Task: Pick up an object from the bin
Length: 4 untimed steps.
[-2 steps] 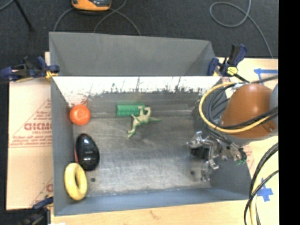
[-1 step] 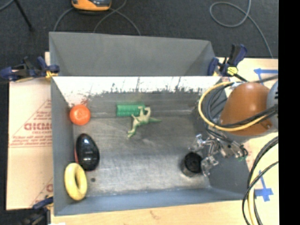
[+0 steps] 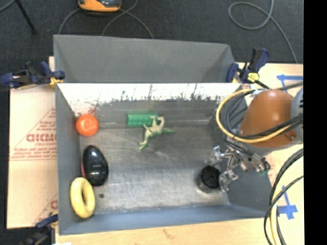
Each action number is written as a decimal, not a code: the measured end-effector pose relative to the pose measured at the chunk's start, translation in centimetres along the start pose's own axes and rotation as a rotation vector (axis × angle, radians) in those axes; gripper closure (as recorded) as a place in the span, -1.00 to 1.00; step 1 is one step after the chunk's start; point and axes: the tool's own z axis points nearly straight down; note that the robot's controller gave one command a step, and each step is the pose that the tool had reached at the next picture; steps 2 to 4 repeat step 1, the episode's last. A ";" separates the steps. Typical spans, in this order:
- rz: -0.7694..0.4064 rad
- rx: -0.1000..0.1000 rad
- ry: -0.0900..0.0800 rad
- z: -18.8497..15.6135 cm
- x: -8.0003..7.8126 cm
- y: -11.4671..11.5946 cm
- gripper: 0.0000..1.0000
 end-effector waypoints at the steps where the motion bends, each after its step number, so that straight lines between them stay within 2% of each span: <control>1: -0.083 0.002 -0.002 -16.1 0.9 -1.5 1.00; 4: -0.083 0.002 -0.002 -16.1 0.9 -1.5 1.00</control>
Offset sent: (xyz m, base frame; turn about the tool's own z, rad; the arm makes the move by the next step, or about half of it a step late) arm 0.0000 0.0000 0.0000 0.0000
